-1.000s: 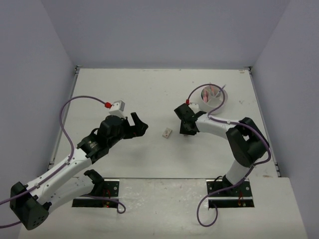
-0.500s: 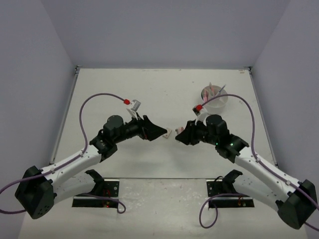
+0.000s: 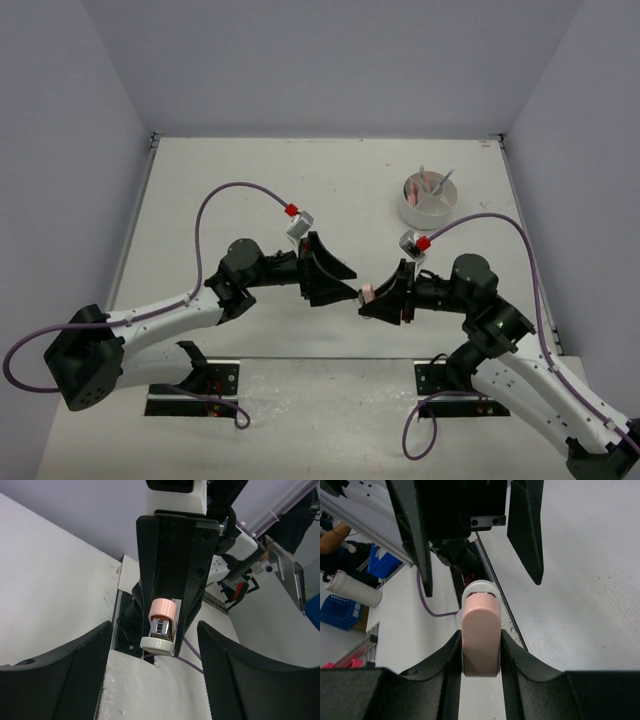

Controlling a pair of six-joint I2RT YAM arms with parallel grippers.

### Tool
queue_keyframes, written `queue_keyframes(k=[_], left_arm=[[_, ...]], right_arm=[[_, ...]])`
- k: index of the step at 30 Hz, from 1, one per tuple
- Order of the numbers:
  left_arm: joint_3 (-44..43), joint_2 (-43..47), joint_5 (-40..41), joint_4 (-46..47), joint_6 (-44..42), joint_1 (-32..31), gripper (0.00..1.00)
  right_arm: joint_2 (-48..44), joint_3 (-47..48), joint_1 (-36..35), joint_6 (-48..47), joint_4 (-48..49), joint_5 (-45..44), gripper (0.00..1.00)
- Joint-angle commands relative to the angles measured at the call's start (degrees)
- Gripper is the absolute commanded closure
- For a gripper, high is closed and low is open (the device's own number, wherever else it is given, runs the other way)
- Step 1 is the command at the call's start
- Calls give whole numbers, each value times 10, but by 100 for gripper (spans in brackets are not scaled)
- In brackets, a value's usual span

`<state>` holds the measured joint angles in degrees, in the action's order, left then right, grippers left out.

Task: Sort the stationery into containers
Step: Pick up the stationery from the center of the board, then place the stationery in the storage box.

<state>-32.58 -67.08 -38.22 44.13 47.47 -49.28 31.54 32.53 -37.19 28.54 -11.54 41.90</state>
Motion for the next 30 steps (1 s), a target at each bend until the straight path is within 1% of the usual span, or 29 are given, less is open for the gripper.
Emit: queue_keyframes(k=[1, 7, 9, 10, 14, 17, 22, 26, 28, 30], left_arm=[[-18, -7, -38, 81, 19, -9, 37], [-32, -20, -36, 82, 22, -30, 40], [-40, -30, -35, 71, 16, -36, 45], [-43, -35, -35, 70, 15, -38, 46], [-54, -55, -33, 64, 16, -46, 54], [-65, -68, -30, 62, 15, -52, 61], [-80, -76, -24, 33, 2, -54, 58], [-80, -78, -25, 32, 2, -54, 63], [-83, -82, -28, 33, 3, -56, 70], [-87, -85, -34, 33, 3, -57, 85]], right_arm=[[-4, 7, 0, -7, 10, 38, 100], [6, 15, -1, -7, 9, 31, 100], [6, 20, -1, -7, 6, 32, 100], [6, 23, -1, -7, 5, 32, 100], [4, 30, -1, -8, 1, 37, 100], [5, 31, -1, -8, -1, 39, 100], [0, 31, -1, -12, -9, 28, 100], [-4, 33, -1, -16, -13, 29, 100], [-3, 36, -1, -16, -15, 24, 100], [-3, 38, -1, -16, -16, 19, 100]])
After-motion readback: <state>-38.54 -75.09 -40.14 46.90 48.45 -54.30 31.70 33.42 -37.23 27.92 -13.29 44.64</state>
